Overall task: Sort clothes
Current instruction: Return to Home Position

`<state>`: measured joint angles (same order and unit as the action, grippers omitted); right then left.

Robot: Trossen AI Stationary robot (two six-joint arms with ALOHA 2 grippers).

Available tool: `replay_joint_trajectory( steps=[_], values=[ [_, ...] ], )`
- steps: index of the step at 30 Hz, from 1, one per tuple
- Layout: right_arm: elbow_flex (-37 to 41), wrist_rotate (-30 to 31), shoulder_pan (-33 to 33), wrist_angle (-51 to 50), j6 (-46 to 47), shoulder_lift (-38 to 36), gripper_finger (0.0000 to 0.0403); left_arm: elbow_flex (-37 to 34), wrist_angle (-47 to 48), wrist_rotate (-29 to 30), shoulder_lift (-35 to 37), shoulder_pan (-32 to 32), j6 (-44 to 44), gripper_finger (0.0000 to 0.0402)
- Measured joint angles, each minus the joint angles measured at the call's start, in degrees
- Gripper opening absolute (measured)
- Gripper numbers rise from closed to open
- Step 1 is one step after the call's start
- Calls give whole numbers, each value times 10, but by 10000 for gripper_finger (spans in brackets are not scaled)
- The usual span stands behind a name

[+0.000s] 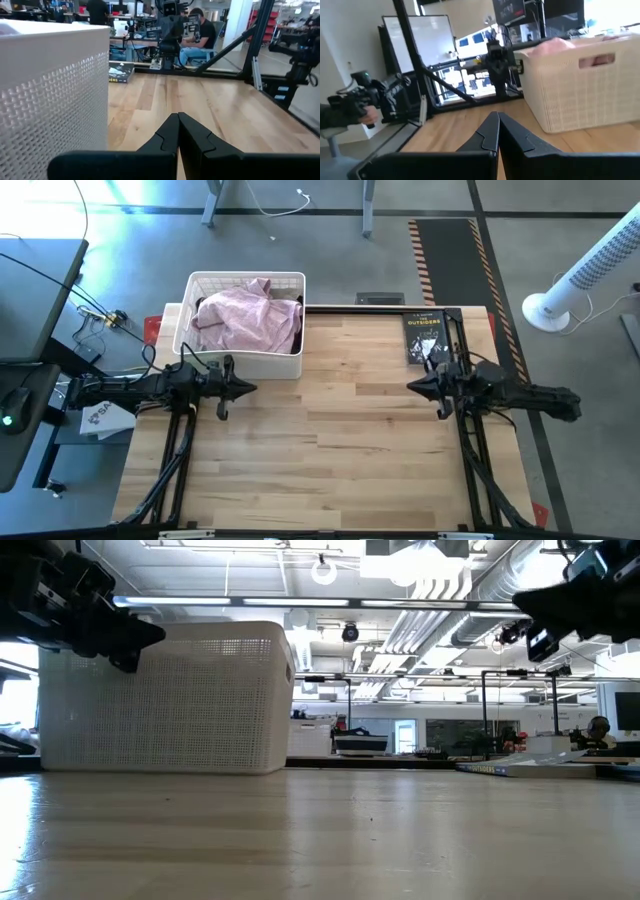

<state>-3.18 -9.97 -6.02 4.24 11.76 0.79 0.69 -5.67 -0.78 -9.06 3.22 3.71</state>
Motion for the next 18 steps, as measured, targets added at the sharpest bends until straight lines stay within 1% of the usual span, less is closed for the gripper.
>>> replay_joint_trajectory(
  steps=[3,6,14,18],
  values=[
    [27,4,0,12,0,-3,0,0,2,0,0,1,-6,0],
    [26,8,0,-13,-8,-5,0,0,2,3,0,1,-16,0],
    [26,7,0,-19,-17,-2,0,0,10,21,-1,1,-38,1],
    [26,7,0,-19,-17,-1,0,0,13,3,-1,1,-40,3]
  ],
)
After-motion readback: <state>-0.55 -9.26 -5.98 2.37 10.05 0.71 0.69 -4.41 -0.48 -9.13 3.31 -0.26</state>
